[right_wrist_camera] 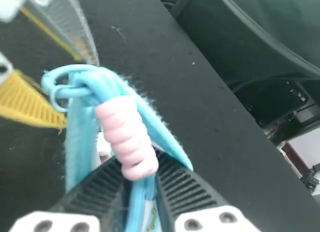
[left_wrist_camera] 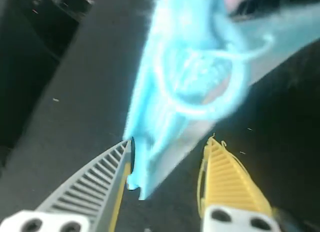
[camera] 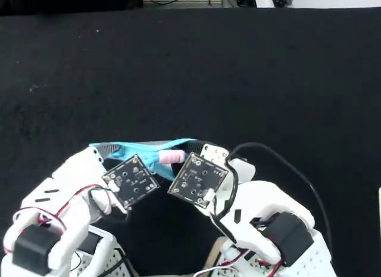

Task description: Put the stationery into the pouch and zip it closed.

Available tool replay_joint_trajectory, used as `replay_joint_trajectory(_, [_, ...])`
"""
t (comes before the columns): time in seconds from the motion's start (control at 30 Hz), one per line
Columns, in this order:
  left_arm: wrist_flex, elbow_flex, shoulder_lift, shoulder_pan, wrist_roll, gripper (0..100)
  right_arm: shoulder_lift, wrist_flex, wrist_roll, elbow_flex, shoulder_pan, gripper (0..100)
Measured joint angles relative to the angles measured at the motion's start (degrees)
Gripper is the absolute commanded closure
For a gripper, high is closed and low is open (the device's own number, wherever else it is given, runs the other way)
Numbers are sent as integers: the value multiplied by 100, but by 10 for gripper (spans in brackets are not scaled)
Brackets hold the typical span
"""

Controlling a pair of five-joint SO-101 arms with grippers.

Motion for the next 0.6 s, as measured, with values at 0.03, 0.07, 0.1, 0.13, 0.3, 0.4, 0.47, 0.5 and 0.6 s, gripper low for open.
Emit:
replay_joint_trajectory(0.03, [0, -158, 70, -18, -44, 764, 0, 0, 0, 0, -18, 988])
replay_joint_trajectory(0.07, [0, -316, 176, 0, -97, 764, 0, 0, 0, 0, -35, 988])
replay_joint_trajectory(0.1, [0, -466, 290, 0, -158, 764, 0, 0, 0, 9, -35, 988])
replay_joint_trajectory(0.13, [0, -607, 440, 0, -193, 764, 0, 0, 0, 18, -18, 988])
replay_joint_trajectory(0.3, [0, -1055, 1301, 18, -378, 764, 0, 0, 0, 53, 0, 988])
replay_joint_trajectory(0.4, [0, -1108, 1723, 18, -492, 764, 0, 0, 0, 53, 0, 988])
replay_joint_trajectory(0.47, [0, -1116, 1837, 35, -527, 764, 0, 0, 0, 53, 0, 988])
replay_joint_trajectory(0.5, [0, -1116, 1855, 79, -536, 764, 0, 0, 0, 53, 0, 988])
replay_joint_trajectory(0.6, [9, -1108, 1881, 413, -519, 769, 0, 0, 0, 53, -35, 988])
